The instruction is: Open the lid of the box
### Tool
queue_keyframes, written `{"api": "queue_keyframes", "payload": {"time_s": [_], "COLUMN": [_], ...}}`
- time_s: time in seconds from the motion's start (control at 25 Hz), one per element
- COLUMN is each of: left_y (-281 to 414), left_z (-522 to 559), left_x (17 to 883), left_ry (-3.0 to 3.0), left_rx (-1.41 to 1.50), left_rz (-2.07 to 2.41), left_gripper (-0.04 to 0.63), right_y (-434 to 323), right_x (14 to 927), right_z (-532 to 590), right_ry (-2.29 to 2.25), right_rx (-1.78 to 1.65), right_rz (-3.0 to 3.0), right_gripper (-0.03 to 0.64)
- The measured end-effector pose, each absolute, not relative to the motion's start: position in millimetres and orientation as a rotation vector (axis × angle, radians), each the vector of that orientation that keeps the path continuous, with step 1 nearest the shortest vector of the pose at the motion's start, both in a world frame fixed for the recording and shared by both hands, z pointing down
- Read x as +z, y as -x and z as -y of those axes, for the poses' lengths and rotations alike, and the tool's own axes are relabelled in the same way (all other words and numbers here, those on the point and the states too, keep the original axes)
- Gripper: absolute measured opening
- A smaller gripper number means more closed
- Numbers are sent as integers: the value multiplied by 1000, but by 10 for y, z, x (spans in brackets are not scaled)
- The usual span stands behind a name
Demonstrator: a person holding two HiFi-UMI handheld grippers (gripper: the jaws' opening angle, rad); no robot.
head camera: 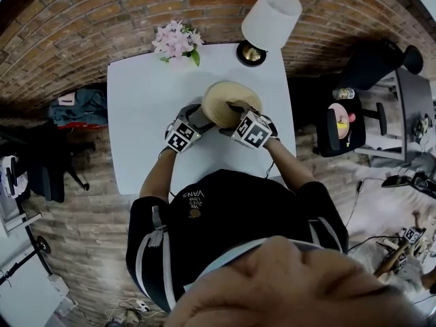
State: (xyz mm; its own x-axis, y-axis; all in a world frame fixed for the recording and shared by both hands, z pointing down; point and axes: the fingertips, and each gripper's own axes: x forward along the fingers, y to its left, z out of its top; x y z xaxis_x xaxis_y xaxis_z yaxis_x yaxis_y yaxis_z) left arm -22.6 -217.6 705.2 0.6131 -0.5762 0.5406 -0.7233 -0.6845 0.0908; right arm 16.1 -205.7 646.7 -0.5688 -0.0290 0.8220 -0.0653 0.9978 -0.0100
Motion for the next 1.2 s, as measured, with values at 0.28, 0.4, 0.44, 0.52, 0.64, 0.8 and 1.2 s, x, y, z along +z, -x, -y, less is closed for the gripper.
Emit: {"api": "queue_keyframes", "payload": {"time_s": [0.28,0.4,0.44,0.52,0.64,0.8,1.2], "left_y": [289,314,325,351,382,418,540], "left_z": [2141,2104,2091,2064,2004,1892,1722], "left_x": [6989,6956,6945,6919,6856,6745,6562], "left_ry": [-2523,-2515,-2514,-2509,-2487,-2479,-2507], "left_rx": [696,697,699,693,664,637,586], "left_rz": [1092,1103,1108,1123,1142,1153,1229], "left_gripper": [370,370,370,370,370,370,358], "right_y": [-203,-227,-233,-249,-298,-386,-651], "right_x": [6372,6316,6296,6252,6191,6126,6038], "right_z": [2010,2006,2007,2014,2021,2020,1956], "right_ry": [-147,-186,-201,-236,-293,-370,-584], "right_rx": [105,115,121,138,166,197,288], "right_rz": [2263,2299,2312,2337,2364,2393,2438], "right_gripper": [350,350,350,350,350,350,350]}}
